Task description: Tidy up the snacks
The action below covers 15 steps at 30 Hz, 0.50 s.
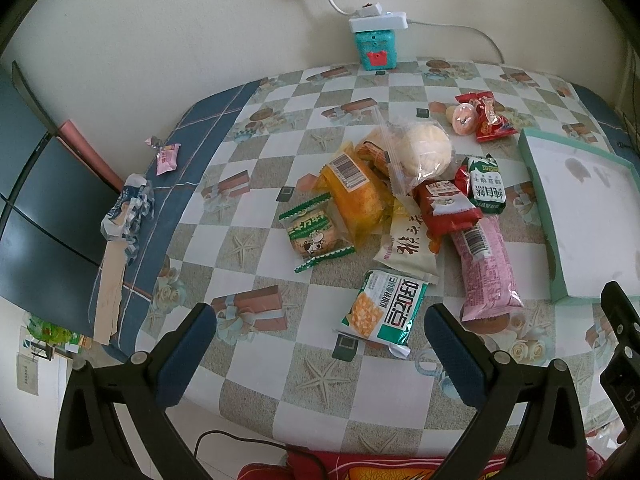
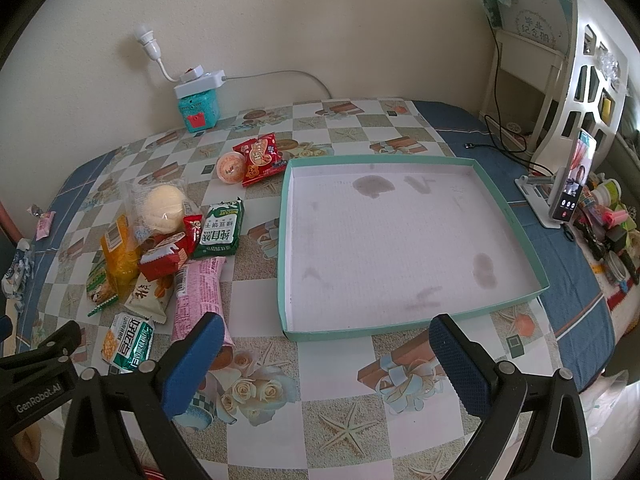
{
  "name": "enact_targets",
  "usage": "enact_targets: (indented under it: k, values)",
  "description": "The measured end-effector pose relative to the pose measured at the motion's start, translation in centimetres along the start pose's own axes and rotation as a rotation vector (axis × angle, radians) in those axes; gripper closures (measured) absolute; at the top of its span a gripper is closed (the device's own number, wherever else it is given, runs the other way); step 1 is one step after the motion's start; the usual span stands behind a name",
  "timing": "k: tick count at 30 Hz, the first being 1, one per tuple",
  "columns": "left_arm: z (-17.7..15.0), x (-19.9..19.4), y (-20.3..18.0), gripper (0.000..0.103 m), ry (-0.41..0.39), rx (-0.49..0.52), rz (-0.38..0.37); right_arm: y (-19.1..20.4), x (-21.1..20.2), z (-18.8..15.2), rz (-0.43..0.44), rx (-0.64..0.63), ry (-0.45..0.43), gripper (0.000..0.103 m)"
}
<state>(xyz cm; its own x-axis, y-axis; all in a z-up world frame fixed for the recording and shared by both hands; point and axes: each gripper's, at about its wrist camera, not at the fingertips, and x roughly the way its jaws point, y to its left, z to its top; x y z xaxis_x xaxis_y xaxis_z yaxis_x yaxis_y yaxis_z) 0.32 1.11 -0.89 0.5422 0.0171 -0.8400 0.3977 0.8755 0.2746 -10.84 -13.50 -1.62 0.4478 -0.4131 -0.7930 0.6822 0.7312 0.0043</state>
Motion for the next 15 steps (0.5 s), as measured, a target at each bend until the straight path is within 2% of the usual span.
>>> enact_targets:
  k: [7,15]
  values:
    - [0.2,0.3,-0.1,0.0,0.023,-0.005,-0.017,0.3,0.1,-0.1,0.006,-0.013,0.005,0.0]
    - [0.9,1.6,1.6,0.0,0.077,-0.064,-0.094,2.0,1.5,0.2,0.057,-0.053,0.048,0.0]
